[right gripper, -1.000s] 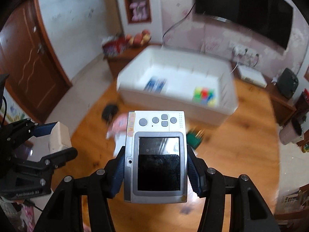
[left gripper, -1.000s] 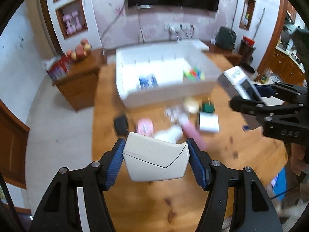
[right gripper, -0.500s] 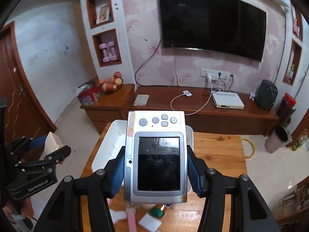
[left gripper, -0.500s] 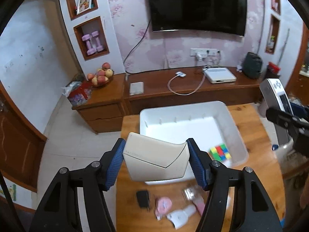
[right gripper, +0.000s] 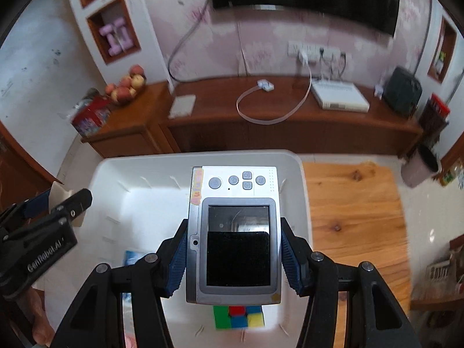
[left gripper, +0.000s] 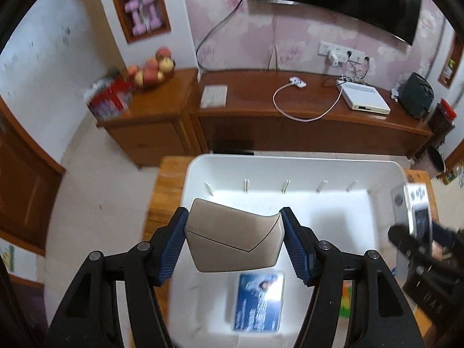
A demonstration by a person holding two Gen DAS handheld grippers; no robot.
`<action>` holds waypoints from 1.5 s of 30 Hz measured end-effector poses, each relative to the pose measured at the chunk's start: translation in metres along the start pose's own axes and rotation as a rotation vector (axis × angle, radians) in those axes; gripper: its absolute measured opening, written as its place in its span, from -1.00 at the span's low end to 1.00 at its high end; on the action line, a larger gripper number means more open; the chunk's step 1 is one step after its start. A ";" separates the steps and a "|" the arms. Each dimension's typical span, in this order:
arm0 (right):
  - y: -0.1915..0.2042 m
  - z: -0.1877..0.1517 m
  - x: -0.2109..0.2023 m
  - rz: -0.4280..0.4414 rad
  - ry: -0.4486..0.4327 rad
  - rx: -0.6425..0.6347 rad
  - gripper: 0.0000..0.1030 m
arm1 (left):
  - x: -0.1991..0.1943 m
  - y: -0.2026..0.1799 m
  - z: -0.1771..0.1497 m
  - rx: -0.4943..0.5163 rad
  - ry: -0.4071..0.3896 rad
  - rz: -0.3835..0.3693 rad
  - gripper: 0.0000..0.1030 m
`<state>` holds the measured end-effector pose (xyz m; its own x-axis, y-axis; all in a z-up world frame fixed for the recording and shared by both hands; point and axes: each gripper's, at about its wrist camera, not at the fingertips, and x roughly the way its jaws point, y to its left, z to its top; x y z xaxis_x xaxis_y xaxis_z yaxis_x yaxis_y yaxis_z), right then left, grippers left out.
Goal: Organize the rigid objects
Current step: 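Lower the game device and beige card into the bin and open both tools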
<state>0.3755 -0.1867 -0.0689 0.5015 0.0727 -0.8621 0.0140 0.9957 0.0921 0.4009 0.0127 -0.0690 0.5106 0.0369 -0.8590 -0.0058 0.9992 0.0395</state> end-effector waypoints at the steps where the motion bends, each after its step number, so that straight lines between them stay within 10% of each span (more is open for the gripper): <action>1: -0.001 -0.001 0.010 0.000 0.017 0.006 0.11 | 0.009 -0.001 0.000 -0.011 0.013 -0.001 0.30; 25: 0.005 -0.009 0.099 -0.026 0.258 -0.025 0.16 | 0.084 -0.021 -0.002 0.008 0.150 0.010 0.32; 29: 0.006 -0.008 0.088 -0.023 0.212 -0.037 0.41 | 0.075 -0.022 -0.002 0.026 0.135 0.009 0.72; 45: 0.005 -0.029 -0.010 0.001 0.093 -0.045 0.42 | -0.032 0.006 -0.016 0.059 0.018 0.073 0.73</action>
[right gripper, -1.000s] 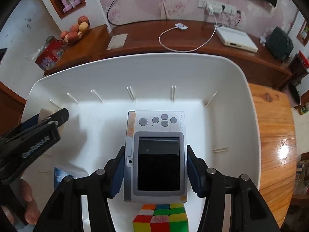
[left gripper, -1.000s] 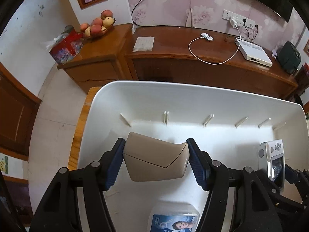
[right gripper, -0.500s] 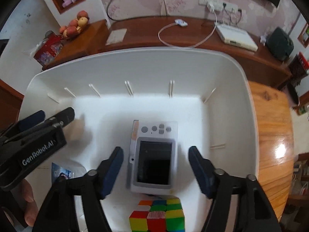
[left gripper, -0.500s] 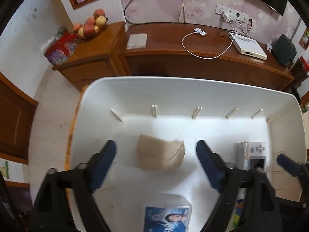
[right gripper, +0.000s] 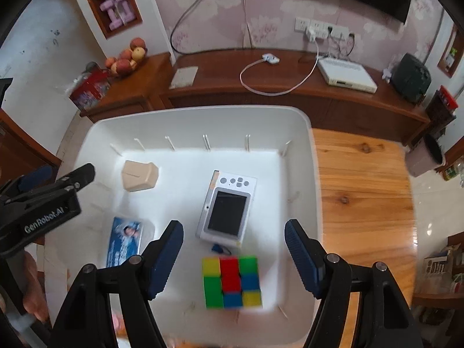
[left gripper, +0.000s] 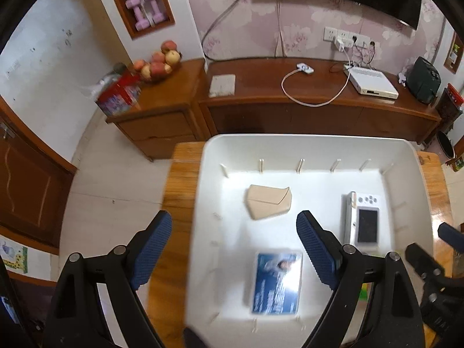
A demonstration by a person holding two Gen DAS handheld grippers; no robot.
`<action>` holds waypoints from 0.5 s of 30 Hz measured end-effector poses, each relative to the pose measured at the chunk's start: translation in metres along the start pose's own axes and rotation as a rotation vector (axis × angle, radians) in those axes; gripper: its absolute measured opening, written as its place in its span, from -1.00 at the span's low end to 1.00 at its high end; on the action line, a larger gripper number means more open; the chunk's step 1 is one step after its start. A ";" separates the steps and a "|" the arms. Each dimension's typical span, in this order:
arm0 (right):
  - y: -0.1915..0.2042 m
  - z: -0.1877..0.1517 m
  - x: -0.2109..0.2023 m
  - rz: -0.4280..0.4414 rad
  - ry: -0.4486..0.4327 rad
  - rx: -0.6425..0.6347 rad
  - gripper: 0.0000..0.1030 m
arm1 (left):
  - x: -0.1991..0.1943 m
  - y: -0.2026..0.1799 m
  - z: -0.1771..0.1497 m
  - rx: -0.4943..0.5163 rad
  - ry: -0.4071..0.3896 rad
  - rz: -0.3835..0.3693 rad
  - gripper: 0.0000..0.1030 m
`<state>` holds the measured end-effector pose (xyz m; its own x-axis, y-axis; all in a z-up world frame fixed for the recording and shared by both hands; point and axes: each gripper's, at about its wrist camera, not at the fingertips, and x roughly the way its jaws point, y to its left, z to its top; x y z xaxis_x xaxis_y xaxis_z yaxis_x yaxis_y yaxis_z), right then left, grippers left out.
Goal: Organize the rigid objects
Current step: 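Lower the game device and beige card into the bin and open both tools, then withdraw both tools and move toward the charger and white holder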
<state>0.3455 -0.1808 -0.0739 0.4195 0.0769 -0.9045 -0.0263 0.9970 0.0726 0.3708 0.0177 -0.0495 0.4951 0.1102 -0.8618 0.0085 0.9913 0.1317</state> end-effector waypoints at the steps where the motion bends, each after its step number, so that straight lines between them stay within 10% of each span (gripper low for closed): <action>1: -0.001 -0.004 -0.011 0.004 -0.010 0.001 0.42 | -0.009 0.003 -0.002 0.002 -0.013 0.005 0.73; 15: -0.009 -0.067 -0.167 0.050 -0.241 -0.024 0.46 | -0.156 0.021 -0.057 0.023 -0.211 -0.018 0.76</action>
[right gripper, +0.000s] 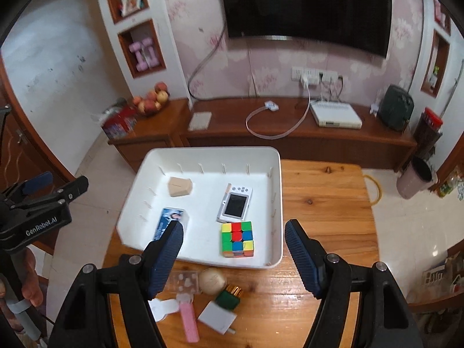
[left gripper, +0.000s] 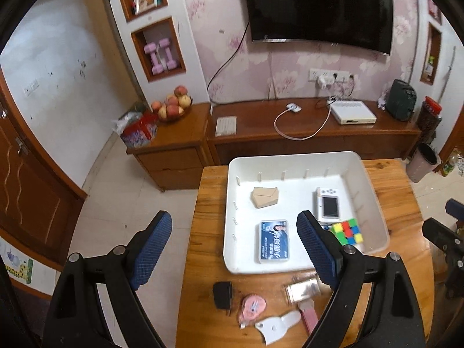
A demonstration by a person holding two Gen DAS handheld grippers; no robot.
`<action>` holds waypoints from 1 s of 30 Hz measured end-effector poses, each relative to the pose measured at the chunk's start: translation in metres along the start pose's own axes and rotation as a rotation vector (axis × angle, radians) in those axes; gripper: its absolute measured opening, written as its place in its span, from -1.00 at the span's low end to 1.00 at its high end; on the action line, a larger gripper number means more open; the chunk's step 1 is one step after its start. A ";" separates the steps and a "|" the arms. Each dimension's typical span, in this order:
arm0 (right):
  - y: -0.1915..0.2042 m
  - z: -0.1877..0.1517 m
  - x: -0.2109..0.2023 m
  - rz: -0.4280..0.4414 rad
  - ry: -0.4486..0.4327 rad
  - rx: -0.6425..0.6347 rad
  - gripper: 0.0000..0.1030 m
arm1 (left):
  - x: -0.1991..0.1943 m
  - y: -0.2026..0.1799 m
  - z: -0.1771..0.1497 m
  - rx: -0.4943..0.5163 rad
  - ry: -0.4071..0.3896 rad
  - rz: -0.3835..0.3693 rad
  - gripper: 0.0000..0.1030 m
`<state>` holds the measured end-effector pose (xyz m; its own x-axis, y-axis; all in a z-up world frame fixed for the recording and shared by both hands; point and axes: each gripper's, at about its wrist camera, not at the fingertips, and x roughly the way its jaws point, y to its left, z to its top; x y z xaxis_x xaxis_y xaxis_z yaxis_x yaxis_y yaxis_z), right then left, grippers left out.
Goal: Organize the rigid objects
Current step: 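Withdraw both tools and move toward the charger and white holder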
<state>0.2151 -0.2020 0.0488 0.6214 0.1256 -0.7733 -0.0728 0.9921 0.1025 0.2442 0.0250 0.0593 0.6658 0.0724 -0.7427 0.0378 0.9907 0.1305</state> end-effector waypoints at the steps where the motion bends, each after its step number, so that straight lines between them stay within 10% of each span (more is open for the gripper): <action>1: 0.000 -0.002 -0.009 0.002 -0.015 -0.005 0.49 | -0.009 -0.001 -0.002 0.003 -0.015 -0.003 0.79; 16: 0.014 -0.049 -0.098 0.055 -0.150 -0.080 0.53 | -0.080 -0.025 -0.044 0.069 -0.130 -0.070 0.91; 30: 0.010 -0.101 -0.073 0.083 -0.078 -0.120 0.53 | -0.061 -0.031 -0.113 0.119 -0.091 -0.166 0.95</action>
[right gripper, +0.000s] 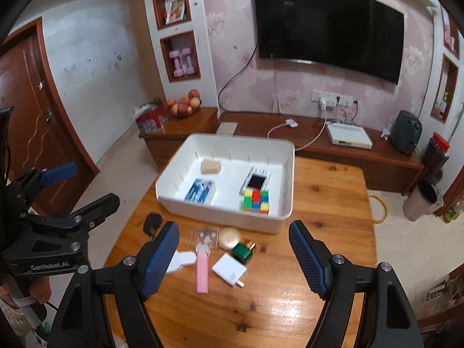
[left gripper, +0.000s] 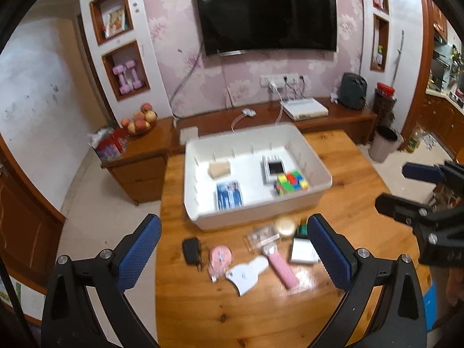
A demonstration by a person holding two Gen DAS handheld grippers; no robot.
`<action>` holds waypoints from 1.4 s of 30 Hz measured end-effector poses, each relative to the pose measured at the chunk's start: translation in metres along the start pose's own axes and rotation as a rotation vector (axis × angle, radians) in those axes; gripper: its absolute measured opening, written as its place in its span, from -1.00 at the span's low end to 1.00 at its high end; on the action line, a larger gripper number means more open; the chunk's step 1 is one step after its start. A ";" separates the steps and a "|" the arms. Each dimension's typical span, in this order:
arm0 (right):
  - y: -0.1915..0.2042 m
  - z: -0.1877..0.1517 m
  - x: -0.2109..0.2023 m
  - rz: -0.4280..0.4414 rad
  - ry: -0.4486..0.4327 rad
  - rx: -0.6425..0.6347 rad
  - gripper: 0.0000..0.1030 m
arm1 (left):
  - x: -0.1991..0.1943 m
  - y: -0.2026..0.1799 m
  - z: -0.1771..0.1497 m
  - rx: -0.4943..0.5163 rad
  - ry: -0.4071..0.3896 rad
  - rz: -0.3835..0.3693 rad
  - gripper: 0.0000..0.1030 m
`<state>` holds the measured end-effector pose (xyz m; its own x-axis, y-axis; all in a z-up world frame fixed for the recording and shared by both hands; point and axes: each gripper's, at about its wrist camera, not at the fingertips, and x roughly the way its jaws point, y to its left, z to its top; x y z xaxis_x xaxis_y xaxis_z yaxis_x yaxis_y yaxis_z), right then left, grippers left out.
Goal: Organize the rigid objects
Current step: 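Withdraw both tools and move toward the charger and white holder, then grasp the white charger with the right tool while the left tool grasps the white holder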
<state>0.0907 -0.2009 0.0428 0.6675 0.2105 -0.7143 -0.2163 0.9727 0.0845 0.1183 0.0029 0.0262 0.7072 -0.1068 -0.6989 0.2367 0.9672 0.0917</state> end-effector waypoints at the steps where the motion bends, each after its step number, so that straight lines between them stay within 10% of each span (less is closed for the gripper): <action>1: 0.000 -0.006 0.008 0.002 0.016 -0.007 0.53 | 0.006 0.001 -0.009 0.002 0.012 -0.011 0.95; 9: 0.000 -0.052 0.069 0.013 0.115 -0.038 0.53 | 0.056 0.007 -0.067 0.016 0.079 -0.030 0.95; 17: -0.002 -0.094 0.122 0.019 0.192 -0.132 0.53 | 0.103 -0.010 -0.113 0.268 0.129 -0.055 0.95; 31: -0.014 -0.126 0.199 0.053 0.272 -0.312 0.53 | 0.153 -0.001 -0.111 0.362 0.255 -0.300 0.87; 35: -0.010 -0.127 0.210 0.081 0.273 -0.345 0.51 | 0.159 -0.005 -0.113 0.397 0.282 -0.328 0.59; 42: 0.002 -0.123 0.212 0.159 0.243 -0.407 0.11 | 0.162 -0.006 -0.109 0.421 0.299 -0.394 0.48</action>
<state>0.1434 -0.1661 -0.1939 0.4285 0.2771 -0.8600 -0.5946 0.8031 -0.0375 0.1588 0.0050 -0.1649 0.3125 -0.3080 -0.8986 0.7243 0.6893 0.0157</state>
